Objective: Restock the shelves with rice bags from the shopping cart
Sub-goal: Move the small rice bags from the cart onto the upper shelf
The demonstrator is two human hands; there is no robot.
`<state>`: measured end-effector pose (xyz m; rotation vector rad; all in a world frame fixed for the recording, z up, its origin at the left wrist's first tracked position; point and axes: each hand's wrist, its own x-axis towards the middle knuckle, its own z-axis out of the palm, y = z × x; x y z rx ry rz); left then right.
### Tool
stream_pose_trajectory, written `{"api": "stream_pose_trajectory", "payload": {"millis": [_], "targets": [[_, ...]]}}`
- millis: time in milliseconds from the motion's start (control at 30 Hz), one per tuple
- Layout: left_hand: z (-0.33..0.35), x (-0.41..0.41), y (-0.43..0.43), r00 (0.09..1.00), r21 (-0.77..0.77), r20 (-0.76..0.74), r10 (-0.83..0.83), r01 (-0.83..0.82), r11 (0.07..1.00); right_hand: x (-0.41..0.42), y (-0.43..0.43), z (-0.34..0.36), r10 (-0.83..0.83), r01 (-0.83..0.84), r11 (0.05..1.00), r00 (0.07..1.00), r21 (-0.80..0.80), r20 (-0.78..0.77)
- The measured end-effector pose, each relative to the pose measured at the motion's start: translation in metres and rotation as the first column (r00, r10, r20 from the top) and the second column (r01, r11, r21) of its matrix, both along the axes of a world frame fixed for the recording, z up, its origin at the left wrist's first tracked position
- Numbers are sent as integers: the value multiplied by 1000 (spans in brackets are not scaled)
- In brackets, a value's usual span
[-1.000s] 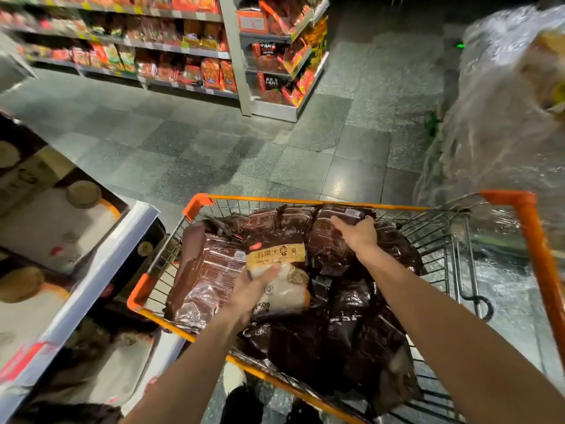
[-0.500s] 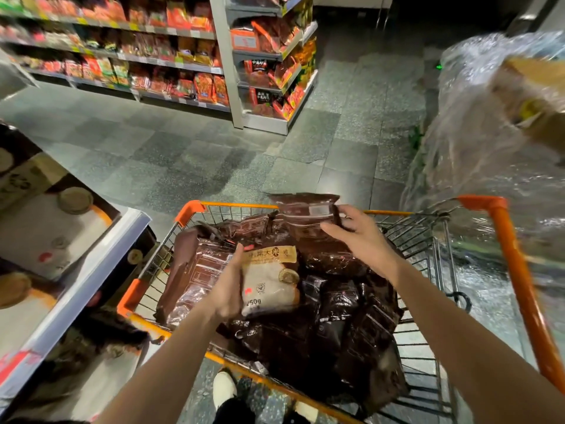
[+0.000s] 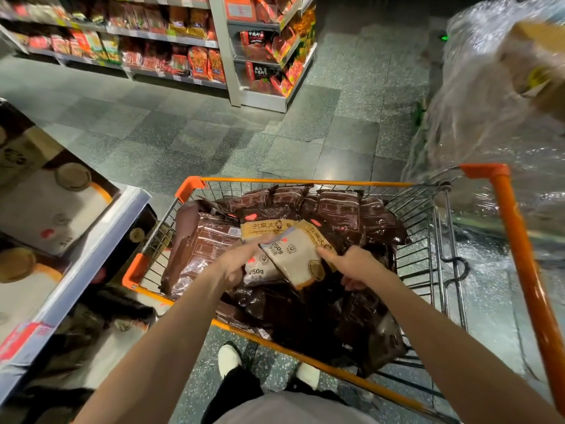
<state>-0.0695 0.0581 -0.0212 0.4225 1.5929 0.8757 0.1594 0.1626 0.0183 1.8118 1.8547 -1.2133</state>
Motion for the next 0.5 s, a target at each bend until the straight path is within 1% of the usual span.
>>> {"api": "stream_pose_trajectory", "payload": {"millis": [33, 67, 100, 133, 167, 233, 267, 300, 333, 367, 400, 433, 467, 500], "targets": [[4, 1, -1, 998, 35, 46, -32, 30, 999, -1, -2, -4, 1, -2, 998, 1000, -60, -17], [19, 6, -3, 997, 29, 74, -31, 29, 999, -1, -2, -11, -49, 38, 992, 994, -118, -93], [35, 11, -5, 994, 39, 98, -39, 35, 999, -3, -2, -17, -155, 119, 977, 966, -179, -205], [33, 9, -5, 997, 24, 63, -49, 47, 999, -4, -3, -22, -255, 199, 958, 922, -208, -292], [36, 11, -5, 997, 25, 21, -73, 73, 997, -7, -7, -23, -291, 242, 954, 890, -179, -350], [30, 8, -7, 985, 35, -80, -152, 155, 987, -10, -18, -17, -222, 249, 968, 890, 16, -397], [33, 10, -9, 987, 49, -60, -152, 155, 987, -11, -22, -16, -190, 269, 956, 873, 118, -449], [29, 11, -11, 994, 76, 0, -105, 105, 992, -12, -28, -15, -165, 301, 936, 834, 184, -526], [26, 11, -14, 998, 114, 58, -40, 33, 993, -15, -33, -12, -162, 331, 926, 786, 184, -597], [27, 15, -17, 995, 147, 95, -14, 0, 989, -17, -35, -12, -218, 377, 920, 713, 104, -666], [26, 17, -20, 992, 173, 123, 6, -28, 985, -20, -34, -12, -337, 436, 899, 626, -42, -703], [23, 20, -23, 988, 193, 149, 28, -57, 980, -24, -34, -13, -458, 473, 859, 533, -199, -711], [19, 19, -27, 980, 200, 193, 57, -96, 975, -26, -35, -14, -535, 468, 827, 481, -313, -694], [25, 22, -31, 984, 186, 166, 65, -96, 978, -28, -36, -14, -550, 442, 824, 472, -354, -689]]}}
